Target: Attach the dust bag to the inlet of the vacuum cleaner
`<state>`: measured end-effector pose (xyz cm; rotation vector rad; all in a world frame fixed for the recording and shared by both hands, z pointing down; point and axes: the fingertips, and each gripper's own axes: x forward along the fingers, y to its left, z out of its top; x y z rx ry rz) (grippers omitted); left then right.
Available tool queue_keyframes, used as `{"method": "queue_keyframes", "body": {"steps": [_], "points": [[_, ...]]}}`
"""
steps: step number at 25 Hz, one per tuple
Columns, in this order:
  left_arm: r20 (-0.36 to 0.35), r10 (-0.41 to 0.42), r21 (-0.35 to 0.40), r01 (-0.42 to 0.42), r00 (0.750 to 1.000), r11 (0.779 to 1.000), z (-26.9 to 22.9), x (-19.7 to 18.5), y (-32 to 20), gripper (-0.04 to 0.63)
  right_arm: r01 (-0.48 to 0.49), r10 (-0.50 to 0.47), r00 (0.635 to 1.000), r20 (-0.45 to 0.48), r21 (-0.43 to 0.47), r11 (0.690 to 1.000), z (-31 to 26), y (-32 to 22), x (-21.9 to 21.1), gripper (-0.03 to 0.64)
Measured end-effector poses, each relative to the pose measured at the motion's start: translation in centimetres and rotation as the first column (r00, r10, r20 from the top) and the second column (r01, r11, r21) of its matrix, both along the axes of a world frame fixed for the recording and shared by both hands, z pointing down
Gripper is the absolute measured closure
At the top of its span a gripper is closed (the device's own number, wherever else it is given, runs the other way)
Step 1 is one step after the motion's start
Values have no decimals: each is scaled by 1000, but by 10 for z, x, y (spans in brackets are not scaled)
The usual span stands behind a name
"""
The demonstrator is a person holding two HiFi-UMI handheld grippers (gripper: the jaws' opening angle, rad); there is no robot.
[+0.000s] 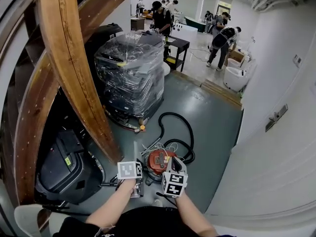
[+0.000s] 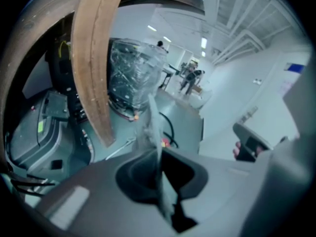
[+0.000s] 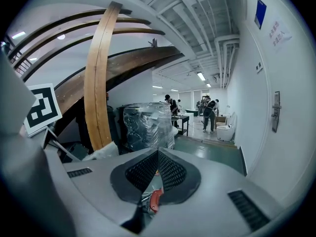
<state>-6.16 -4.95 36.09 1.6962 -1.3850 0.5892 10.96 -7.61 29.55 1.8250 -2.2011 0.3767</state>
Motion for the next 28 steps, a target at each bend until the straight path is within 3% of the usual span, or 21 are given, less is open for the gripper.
{"method": "queue_keyframes", "body": {"steps": [14,28], "points": [[13,-70,-47,70,997,996,20,14,-79,577,40,-41,999,-11,-64,997,26,-85,32,623],[41,-125,-153,130,991,980,60,-5,-57,577,119,-124,992,-17,-178,977,73,-87,18,623]]}}
